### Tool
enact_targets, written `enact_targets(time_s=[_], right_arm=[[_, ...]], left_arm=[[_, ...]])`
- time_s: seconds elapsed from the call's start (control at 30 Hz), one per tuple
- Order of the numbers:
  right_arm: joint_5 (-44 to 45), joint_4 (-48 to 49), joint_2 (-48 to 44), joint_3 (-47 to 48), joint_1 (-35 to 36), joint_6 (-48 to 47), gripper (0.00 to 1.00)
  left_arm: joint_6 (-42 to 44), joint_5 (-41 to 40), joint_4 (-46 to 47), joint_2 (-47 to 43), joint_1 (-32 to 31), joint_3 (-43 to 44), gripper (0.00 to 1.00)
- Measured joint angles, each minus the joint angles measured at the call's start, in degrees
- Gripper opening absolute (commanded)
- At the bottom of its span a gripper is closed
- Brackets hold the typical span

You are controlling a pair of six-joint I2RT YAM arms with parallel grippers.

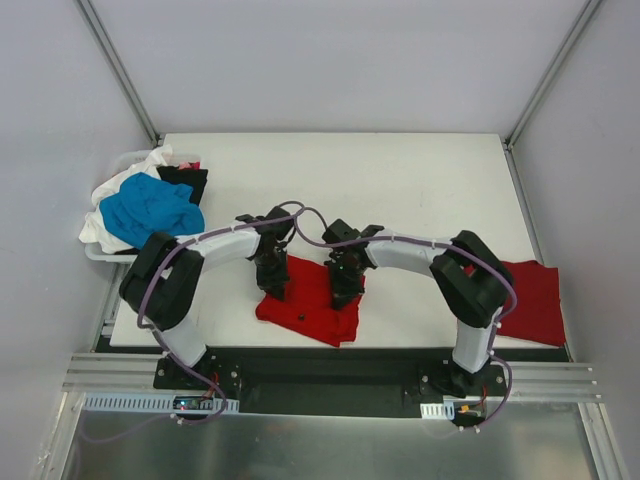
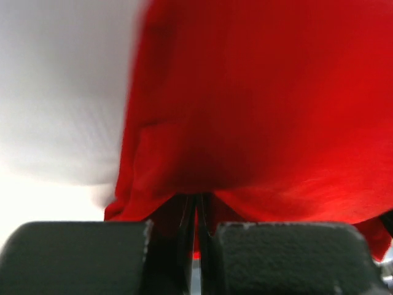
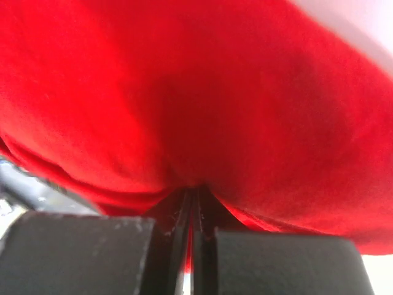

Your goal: Fold and stack the t-shirts

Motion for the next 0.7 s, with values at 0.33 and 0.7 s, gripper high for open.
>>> enact_targets(time_s=[0.33, 0.7], right_arm=[[-8.5, 0.4, 9.0, 9.6, -11.4, 0.0, 0.01], [-3.7, -3.6, 20.5, 31.4, -25.3, -5.1, 0.01]], left_arm=[[4.5, 5.3, -1.0, 14.8, 6.6, 17.8, 0.00], [9.7, 4.3, -0.4, 23.7, 14.7, 32.9, 0.00]])
